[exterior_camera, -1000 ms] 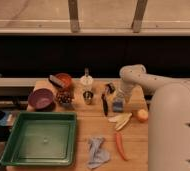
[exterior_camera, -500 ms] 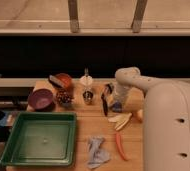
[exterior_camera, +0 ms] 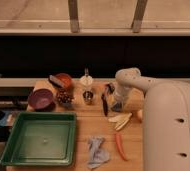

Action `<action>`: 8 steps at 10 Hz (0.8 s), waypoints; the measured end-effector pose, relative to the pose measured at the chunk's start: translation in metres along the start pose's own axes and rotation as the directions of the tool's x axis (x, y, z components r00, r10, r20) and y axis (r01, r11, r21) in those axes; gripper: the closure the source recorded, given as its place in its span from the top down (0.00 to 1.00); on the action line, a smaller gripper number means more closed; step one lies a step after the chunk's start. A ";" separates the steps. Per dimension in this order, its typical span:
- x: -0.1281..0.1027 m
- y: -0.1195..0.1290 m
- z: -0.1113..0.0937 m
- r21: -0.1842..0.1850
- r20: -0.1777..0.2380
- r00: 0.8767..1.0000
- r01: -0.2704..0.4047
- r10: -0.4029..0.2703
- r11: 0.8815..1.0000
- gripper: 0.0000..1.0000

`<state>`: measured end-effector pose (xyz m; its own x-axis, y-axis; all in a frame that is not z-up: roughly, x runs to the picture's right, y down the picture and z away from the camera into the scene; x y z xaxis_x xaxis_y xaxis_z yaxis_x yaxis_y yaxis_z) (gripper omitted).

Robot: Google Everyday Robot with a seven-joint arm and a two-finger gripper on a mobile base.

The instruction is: Wipe tray with sponge

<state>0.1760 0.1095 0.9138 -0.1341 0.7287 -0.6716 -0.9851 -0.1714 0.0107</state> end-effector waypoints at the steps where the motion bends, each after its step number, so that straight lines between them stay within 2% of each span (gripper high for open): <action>1: -0.002 -0.006 -0.003 0.010 0.010 1.000 -0.012 0.012 1.000 0.02; 3: -0.011 -0.018 -0.014 0.026 0.042 0.999 -0.031 0.030 0.999 0.00; 5: -0.021 -0.022 -0.046 0.032 0.084 0.996 -0.028 0.026 0.999 0.00; 8: -0.024 -0.001 -0.077 -0.011 0.111 0.992 0.064 -0.063 0.998 0.00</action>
<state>0.1880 0.0410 0.8732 -0.0833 0.8072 -0.5844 -0.9905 -0.1313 -0.0402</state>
